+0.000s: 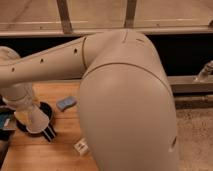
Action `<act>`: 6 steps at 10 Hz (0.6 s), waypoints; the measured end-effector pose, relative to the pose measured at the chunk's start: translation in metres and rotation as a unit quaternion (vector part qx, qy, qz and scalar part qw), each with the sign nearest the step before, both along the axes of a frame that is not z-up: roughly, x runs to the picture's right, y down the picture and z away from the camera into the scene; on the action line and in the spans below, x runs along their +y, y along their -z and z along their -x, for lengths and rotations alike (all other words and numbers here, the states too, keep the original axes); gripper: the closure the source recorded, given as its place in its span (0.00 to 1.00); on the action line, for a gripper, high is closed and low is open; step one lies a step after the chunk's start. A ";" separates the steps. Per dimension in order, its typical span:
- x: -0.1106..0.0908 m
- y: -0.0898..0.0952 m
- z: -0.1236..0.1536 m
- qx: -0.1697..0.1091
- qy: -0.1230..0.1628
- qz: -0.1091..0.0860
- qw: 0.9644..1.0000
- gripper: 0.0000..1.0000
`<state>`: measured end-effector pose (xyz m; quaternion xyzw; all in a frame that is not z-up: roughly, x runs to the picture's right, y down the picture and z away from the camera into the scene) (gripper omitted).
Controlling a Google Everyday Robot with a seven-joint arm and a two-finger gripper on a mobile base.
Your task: Place the ceramic cup over the eraser
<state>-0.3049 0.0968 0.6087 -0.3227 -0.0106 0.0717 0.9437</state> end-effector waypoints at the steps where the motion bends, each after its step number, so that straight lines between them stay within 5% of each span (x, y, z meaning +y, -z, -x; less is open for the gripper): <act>1: 0.001 -0.008 -0.002 0.003 -0.004 0.004 1.000 0.88; 6: 0.014 -0.024 -0.003 0.009 -0.011 0.019 1.000 0.88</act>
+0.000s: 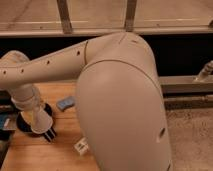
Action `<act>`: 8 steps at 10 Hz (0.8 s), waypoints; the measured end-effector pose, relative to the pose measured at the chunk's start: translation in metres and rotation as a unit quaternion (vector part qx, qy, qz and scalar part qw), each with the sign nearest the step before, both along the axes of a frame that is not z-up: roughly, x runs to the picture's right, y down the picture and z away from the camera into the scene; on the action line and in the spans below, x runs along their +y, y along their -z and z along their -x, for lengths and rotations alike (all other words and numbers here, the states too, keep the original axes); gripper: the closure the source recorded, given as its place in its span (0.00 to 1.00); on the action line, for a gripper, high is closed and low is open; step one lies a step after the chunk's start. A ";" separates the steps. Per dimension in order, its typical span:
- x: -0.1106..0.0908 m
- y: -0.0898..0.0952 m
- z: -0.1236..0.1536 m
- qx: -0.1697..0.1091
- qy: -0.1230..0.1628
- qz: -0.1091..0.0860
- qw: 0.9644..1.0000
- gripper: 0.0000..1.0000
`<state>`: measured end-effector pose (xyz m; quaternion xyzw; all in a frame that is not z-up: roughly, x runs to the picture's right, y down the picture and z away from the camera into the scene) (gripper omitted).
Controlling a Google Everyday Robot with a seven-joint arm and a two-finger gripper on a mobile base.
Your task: Place the ceramic cup over the eraser
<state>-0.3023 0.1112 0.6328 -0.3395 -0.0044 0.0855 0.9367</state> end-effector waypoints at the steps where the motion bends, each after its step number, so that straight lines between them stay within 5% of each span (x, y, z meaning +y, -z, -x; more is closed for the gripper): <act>1: 0.002 -0.001 0.001 0.000 -0.001 0.002 1.000 0.88; 8: 0.014 -0.013 0.003 0.010 0.003 0.009 1.000 0.88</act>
